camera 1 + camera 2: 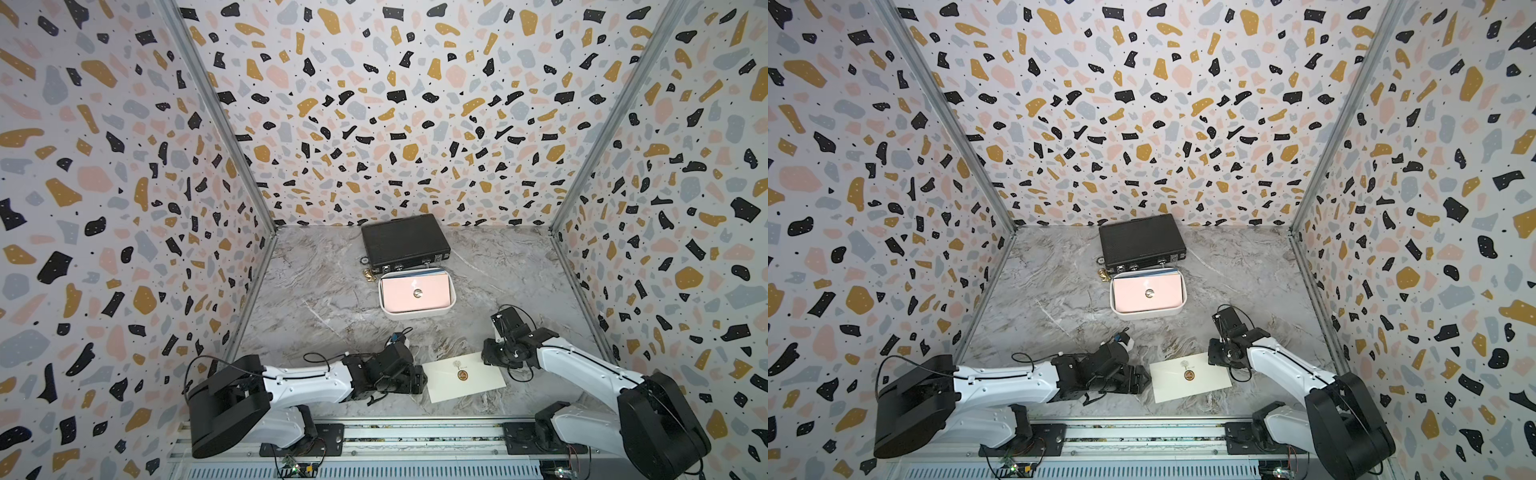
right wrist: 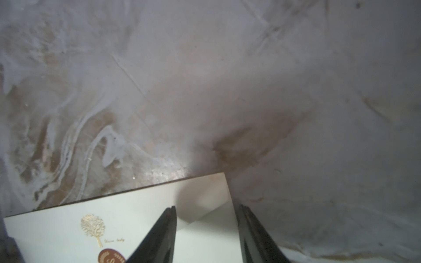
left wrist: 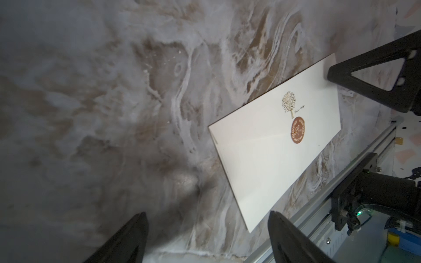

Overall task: Put the sealed envelopes into the storage box
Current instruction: Adjust the envelope at the center of the board.

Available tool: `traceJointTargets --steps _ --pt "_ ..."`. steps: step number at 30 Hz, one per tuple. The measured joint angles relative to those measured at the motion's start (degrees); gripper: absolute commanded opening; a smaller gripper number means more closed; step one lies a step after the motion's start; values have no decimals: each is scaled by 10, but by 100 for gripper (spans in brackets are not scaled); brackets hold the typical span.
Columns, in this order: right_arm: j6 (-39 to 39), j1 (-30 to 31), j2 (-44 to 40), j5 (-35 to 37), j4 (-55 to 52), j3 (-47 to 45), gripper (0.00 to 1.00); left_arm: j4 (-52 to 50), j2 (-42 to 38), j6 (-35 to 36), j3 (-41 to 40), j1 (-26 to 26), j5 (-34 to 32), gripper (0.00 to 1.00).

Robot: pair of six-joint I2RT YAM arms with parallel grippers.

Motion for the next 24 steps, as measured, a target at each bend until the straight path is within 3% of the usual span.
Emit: traceJointTargets --steps 7,19,24 --pt "13 0 1 -41 37 -7 49 110 39 -26 -11 -5 26 85" --pt "20 -3 1 -67 51 -12 49 183 40 -44 -40 -5 32 86" --pt "24 -3 10 -85 70 -11 49 165 15 -36 -49 -5 29 87"
